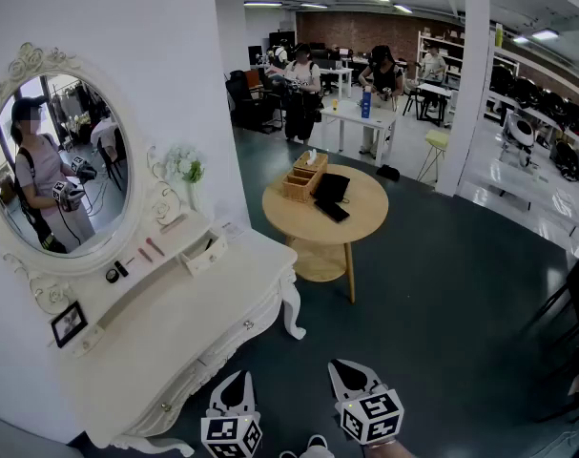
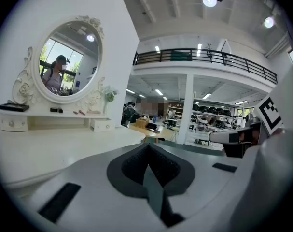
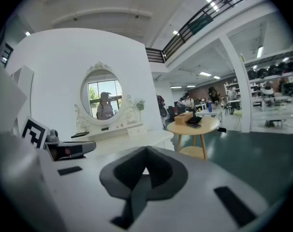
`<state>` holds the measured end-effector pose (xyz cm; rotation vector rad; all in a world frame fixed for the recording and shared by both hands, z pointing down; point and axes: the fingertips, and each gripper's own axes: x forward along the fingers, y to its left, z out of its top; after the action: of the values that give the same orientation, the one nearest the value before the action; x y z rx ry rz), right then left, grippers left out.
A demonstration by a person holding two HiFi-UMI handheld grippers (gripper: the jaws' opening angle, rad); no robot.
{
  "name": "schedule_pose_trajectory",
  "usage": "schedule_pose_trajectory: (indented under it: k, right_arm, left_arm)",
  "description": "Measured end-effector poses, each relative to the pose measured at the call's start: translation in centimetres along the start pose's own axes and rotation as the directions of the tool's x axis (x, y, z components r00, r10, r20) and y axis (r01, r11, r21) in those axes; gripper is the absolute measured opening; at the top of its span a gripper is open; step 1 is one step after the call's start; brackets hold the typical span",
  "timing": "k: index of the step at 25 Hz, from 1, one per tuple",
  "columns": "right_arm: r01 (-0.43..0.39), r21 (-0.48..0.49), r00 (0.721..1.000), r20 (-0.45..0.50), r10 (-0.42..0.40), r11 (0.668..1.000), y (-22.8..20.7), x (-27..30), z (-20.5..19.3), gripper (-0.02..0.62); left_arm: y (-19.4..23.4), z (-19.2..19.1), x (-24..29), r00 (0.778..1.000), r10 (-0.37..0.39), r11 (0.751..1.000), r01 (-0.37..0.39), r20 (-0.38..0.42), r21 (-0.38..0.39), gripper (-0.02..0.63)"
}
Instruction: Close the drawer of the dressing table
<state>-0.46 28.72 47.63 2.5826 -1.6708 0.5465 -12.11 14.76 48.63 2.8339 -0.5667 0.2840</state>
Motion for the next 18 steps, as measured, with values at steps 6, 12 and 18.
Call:
schedule_pose_trajectory:
  k: [6, 12, 18]
  right_arm:
    - [0.003, 0.007, 1.000, 0.020, -0.003, 1.000, -1.3, -0.2, 0.4, 0.003]
    - [0.002, 0.020, 0.999, 0.050, -0.003, 1.000, -2.4, -0.4, 0.9, 0.003]
    - [-0.018, 0.016, 0.998, 0.056, 0.017, 1.000, -2.7, -0.1, 1.1, 0.030]
  left_arm:
    - [-1.2, -0.5, 0.8, 1.000, -0.008, 1.000, 0.008, 0.000, 0.013, 0.002]
    - [-1.7, -0.5, 1.1, 1.000, 0.001, 1.000, -0.001, 0.001, 0.012, 0.002]
    - [-2.1, -0.5, 1.5, 1.000, 0.009, 1.000, -0.009, 0.000, 0.019, 0.002]
